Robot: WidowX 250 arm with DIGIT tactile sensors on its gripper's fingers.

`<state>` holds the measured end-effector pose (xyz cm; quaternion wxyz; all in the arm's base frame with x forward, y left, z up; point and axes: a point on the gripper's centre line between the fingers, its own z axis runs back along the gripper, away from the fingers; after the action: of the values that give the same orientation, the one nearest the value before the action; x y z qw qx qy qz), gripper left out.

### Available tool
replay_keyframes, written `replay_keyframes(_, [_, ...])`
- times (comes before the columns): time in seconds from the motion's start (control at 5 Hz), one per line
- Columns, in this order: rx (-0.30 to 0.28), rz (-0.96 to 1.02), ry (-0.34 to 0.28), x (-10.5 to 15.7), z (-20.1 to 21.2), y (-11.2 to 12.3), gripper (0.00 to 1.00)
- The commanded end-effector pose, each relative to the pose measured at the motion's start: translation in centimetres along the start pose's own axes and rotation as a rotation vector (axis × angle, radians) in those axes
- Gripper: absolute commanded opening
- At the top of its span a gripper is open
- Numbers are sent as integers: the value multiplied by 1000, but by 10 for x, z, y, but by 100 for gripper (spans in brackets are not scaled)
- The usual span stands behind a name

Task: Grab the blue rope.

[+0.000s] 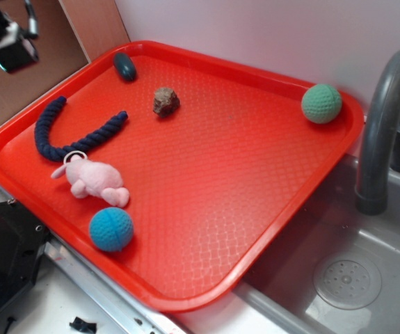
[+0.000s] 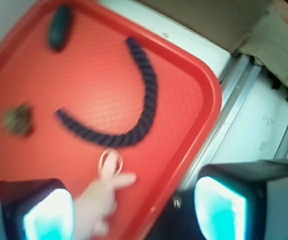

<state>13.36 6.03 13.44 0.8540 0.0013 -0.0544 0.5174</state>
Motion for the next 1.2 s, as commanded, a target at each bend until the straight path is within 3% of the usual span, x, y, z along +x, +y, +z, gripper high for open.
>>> replay_keyframes(0.0, [-9,150,17,26,-58,15,100])
replay_keyframes(0.4, [-5,171,-27,39,-108,27,100])
replay_keyframes(1.0, [-32,108,-3,37,-132,21,100])
